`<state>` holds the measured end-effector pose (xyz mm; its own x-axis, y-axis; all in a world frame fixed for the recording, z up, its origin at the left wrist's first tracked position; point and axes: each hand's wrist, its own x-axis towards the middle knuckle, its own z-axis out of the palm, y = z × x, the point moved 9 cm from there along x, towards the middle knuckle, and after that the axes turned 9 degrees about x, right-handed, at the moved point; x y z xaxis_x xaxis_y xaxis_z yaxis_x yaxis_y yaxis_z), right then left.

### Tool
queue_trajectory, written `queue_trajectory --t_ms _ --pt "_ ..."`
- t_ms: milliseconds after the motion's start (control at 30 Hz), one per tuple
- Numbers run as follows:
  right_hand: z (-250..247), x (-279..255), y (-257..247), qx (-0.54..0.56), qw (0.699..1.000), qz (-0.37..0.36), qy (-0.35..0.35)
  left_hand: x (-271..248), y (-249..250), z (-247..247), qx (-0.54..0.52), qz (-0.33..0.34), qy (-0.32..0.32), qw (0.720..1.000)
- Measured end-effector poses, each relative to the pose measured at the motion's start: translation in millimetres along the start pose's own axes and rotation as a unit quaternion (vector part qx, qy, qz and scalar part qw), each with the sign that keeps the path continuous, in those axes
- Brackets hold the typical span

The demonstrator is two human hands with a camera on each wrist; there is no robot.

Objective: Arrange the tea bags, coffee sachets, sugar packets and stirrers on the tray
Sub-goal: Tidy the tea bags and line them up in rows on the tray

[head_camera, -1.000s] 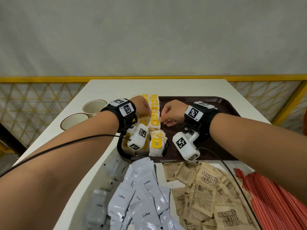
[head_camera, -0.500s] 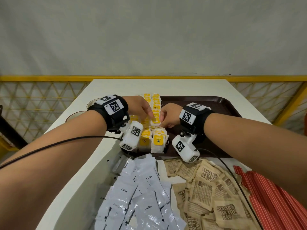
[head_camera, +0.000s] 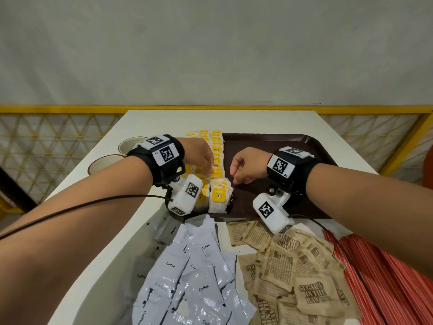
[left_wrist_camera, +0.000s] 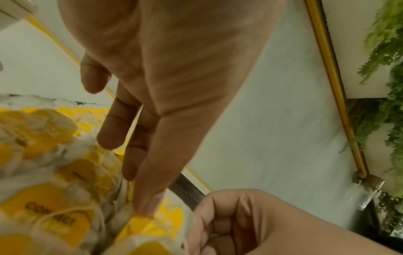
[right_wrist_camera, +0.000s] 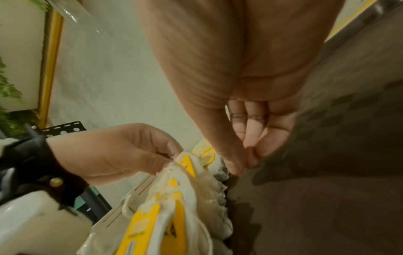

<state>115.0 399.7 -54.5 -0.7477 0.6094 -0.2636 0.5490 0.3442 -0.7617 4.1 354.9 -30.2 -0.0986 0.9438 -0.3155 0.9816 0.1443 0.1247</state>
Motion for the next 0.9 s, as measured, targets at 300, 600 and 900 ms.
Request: queue_trajectory --t_ms 300,600,900 --pt "5.1 -2.2 -6.1 0.148 0.989 0.014 -0.01 23.5 -4.4 -1.8 0.04 -0.052 0.037 0.997" --pt "12.8 -6.7 -15.3 0.089 0.996 -0.018 -0.017 -0.9 -10.0 -7.2 -0.062 0.009 0.027 0.998" --pt "12.2 -4.5 -11.2 0.166 0.985 -0.005 0.047 -2.6 -2.4 -2.7 -0.056 0.01 0.056 0.997"
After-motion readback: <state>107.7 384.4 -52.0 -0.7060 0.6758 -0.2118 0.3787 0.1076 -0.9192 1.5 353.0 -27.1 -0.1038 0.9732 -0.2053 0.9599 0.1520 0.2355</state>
